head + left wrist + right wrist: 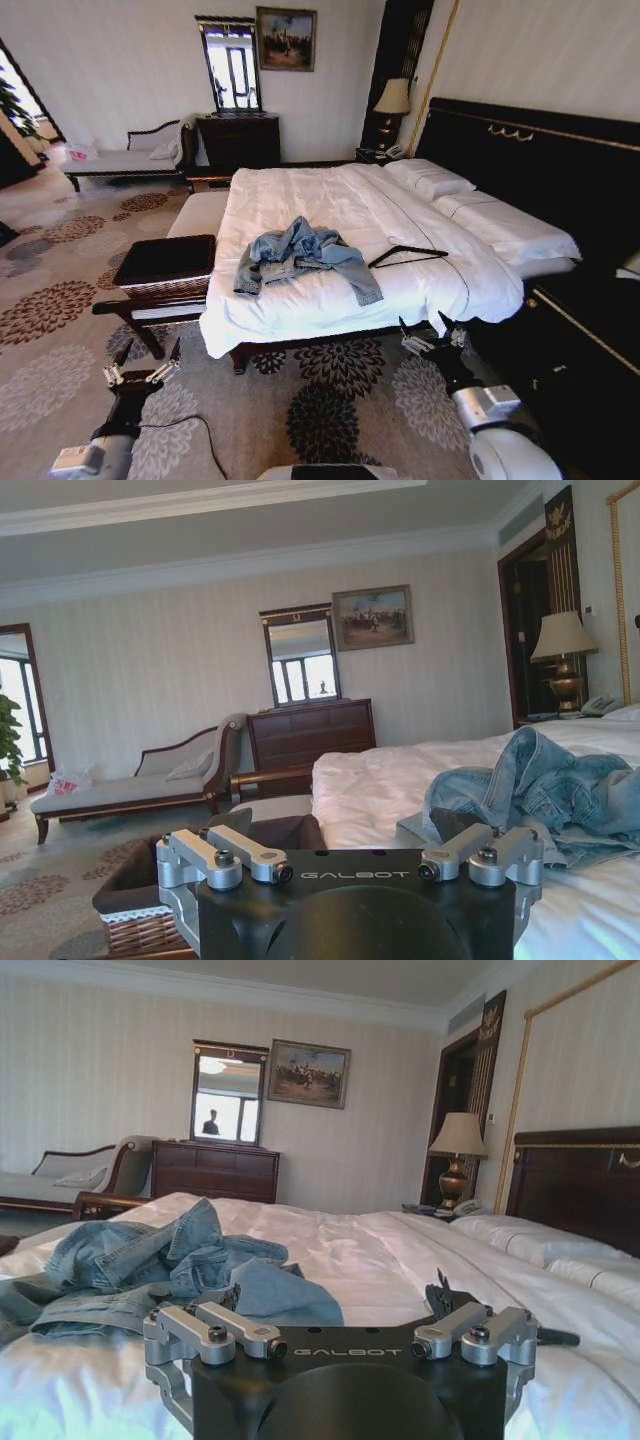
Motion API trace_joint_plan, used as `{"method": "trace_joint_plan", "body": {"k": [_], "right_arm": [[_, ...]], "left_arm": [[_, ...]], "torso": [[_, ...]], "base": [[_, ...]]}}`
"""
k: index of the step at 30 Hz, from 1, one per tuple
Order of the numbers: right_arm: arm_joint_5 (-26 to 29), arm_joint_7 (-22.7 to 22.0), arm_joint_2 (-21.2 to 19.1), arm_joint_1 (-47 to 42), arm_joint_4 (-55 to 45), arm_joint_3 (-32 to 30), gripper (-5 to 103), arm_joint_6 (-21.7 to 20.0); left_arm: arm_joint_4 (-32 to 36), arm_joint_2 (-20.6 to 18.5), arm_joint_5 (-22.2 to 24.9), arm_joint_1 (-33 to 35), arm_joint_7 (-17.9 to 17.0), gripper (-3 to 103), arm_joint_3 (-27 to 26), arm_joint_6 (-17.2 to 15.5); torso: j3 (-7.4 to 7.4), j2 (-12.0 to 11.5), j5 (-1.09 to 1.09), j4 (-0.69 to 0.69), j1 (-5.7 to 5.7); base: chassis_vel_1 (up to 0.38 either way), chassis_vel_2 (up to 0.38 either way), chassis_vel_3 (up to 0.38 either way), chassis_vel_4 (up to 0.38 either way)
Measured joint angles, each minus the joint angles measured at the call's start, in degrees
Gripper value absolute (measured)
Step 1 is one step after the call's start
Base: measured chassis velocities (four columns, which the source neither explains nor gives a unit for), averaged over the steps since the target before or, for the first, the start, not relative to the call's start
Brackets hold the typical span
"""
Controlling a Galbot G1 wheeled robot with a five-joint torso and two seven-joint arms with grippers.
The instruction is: Pick up the clothes from the bed and hang them on the clothes hanger.
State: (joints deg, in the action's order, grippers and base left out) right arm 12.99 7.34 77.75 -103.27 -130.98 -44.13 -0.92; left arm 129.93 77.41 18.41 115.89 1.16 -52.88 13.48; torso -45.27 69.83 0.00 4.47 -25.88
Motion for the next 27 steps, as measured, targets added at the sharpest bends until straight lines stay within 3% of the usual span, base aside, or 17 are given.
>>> {"method": "trace_joint_plan", "body": {"k": [27], "right_arm": [[-2.1,0.3,1.9,-1.4,0.7,1.0,100,2.1]], "left_arm": [[-1.6,-0.1,-0.3,-0.2,-1.0,100,0.2,0.4]], "torso": [[0.0,0.0,0.0,0.0,0.0]], "base": [[0.0,0.0,0.0,0.0]]}}
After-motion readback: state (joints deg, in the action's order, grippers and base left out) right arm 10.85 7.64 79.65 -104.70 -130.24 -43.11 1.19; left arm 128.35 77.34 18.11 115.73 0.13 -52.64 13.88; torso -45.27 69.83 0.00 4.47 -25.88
